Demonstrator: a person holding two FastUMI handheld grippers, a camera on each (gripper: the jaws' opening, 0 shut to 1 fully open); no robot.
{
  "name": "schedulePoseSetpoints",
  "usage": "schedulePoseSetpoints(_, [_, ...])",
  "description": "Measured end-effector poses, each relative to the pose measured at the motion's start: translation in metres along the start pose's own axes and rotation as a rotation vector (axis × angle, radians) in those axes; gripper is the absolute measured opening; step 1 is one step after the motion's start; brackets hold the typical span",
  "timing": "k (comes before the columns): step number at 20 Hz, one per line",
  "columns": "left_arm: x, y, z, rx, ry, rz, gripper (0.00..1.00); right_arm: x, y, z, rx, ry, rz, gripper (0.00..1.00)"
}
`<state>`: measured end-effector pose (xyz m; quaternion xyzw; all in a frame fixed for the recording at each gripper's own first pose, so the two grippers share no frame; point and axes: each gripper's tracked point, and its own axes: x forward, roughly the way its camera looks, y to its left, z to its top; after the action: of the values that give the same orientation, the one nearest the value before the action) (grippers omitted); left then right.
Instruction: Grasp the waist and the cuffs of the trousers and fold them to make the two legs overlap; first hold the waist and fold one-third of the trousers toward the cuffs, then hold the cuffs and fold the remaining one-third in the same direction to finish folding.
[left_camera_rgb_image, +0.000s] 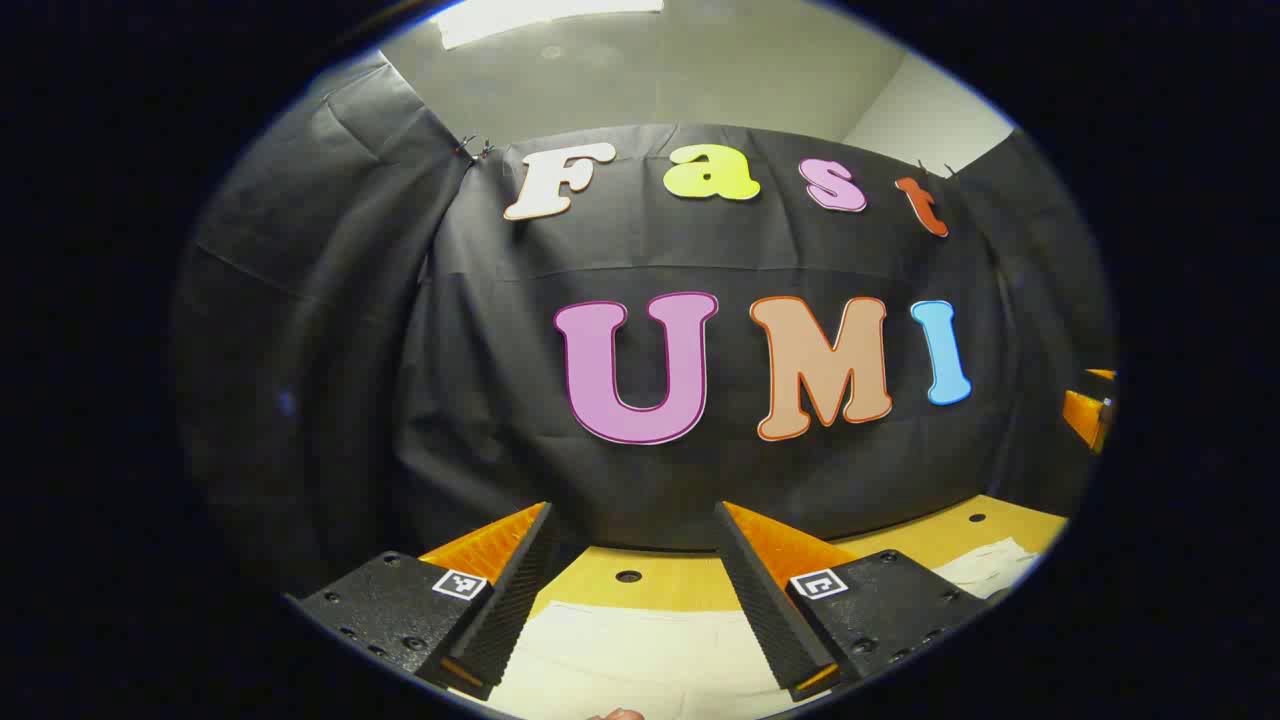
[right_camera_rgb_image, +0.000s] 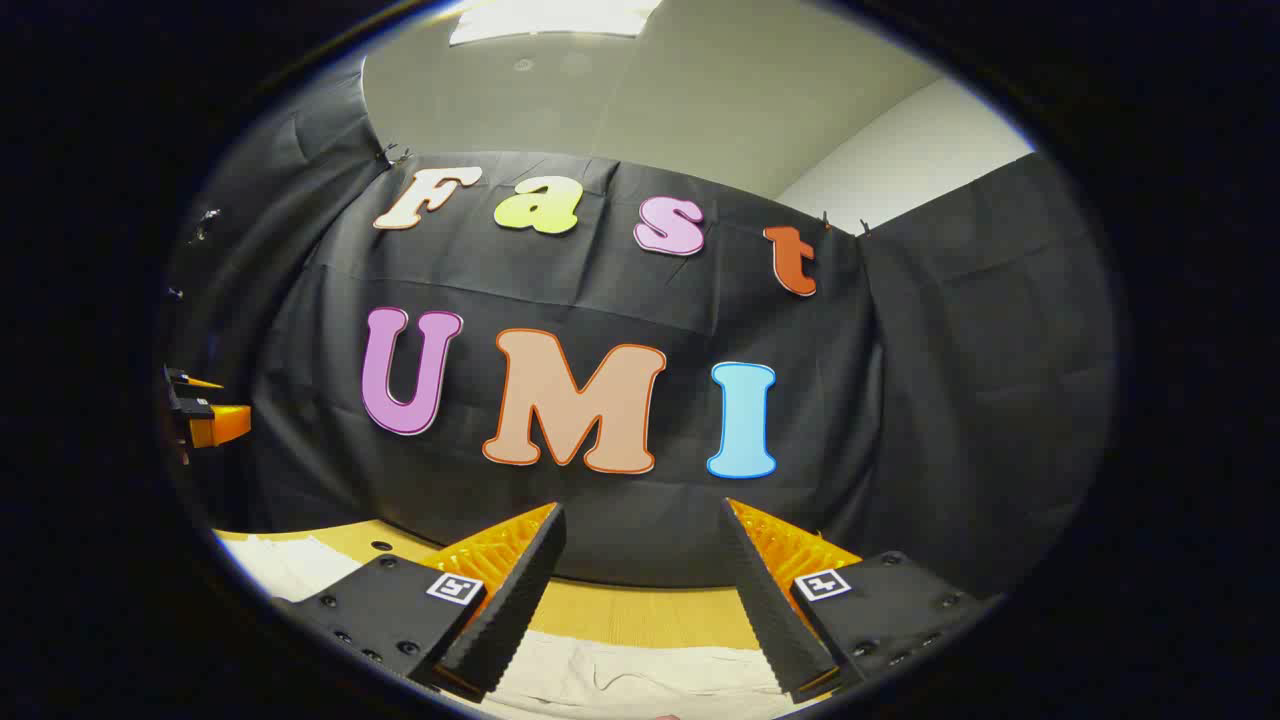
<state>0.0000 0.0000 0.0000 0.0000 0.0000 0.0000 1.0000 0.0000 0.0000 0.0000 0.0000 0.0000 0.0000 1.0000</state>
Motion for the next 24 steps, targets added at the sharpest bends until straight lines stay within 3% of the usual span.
schedulePoseSetpoints(14, [0.0, -0.013, 0.016, 0.014, -0.018, 0.0, 0.94, 0.018, -0.012, 0.014, 0.017, -0.029, 0.001, 0.97])
schedulePoseSetpoints(24, [0.009, -0.021, 0.01, 0.01, -0.006, -0.017, 0.94, 0.02, -0.023, -0.001, -0.032, 0.003, 0.01, 0.97])
